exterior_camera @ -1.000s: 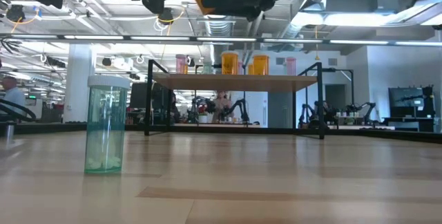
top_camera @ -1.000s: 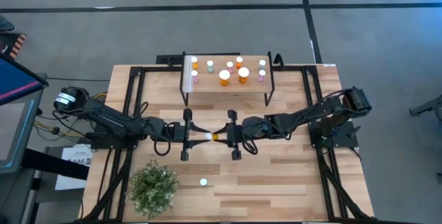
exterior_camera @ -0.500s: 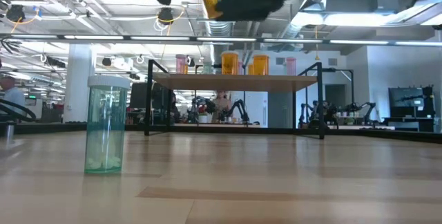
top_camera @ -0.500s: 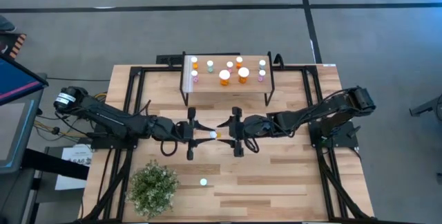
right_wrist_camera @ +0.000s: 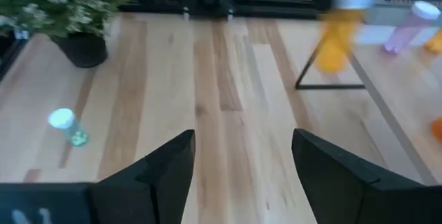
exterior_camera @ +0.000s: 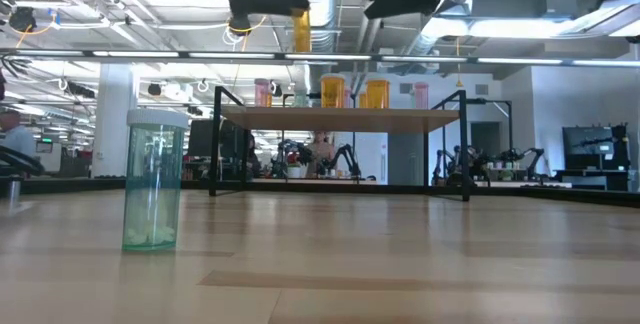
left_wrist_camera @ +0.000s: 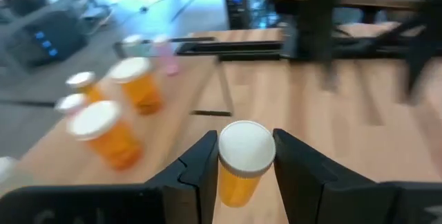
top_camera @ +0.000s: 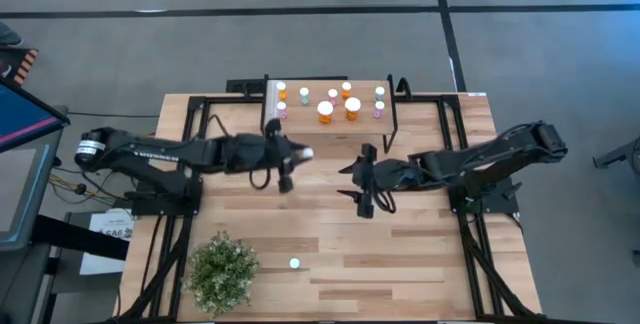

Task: Pick and place medicine bottles onto shelf by color
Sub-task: Put the light orange pill bottle on the shelf

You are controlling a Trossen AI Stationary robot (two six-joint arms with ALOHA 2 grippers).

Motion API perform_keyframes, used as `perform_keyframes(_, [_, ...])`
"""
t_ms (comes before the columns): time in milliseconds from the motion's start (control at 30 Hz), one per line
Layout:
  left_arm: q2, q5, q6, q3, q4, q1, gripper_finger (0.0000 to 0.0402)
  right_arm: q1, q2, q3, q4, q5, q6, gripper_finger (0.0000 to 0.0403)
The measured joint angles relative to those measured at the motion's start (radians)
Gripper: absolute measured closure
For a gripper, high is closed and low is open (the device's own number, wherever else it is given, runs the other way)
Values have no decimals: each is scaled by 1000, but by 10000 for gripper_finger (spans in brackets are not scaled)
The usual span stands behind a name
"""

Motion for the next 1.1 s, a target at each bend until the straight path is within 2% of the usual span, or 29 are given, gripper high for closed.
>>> perform_keyframes(267, [2, 1, -28, 14, -19, 183, 296, 28, 16, -2, -1, 0, -2, 138])
perform_keyframes(433, [55, 2, -97, 15, -10, 271, 296, 26, 28, -1, 9, 0, -4, 138])
perform_keyframes(833, [189, -53, -151, 15, 103, 340, 296, 13, 39, 0, 24, 2, -11, 139])
perform_keyframes(1100, [193, -77, -161, 15, 98, 363, 284, 13, 39, 0, 23, 2, -12, 139])
